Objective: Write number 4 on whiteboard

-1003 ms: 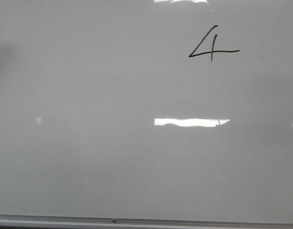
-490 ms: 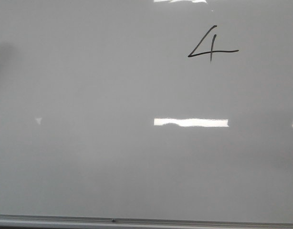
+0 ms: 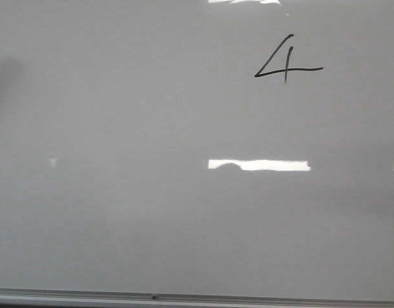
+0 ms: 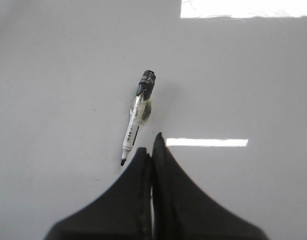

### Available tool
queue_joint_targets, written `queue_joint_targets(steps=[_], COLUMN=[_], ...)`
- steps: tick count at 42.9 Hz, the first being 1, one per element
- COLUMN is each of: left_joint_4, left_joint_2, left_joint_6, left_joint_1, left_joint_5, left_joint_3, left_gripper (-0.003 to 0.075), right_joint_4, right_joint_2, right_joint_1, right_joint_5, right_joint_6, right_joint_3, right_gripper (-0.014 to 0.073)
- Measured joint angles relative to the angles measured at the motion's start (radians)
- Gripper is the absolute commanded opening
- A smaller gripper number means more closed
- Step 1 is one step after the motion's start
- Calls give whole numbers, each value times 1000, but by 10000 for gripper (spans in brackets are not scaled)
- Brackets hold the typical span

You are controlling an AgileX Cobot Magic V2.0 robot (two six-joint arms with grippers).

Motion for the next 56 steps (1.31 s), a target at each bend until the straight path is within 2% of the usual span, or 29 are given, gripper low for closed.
queue_joint_targets(steps=[13,56], left_joint_4=[0,-2], left_joint_2=[0,0], left_joint_6=[0,0], left_joint_1=[0,0], left_joint_5=[0,0], left_joint_3=[0,0], left_gripper=[-20,-20], right_joint_4=[-76,-78], right_joint_2=[0,0], right_joint_1=[0,0], right_joint_5=[-10,-10], right_joint_6=[51,53], right_joint_3=[0,0], right_gripper=[-68,-68])
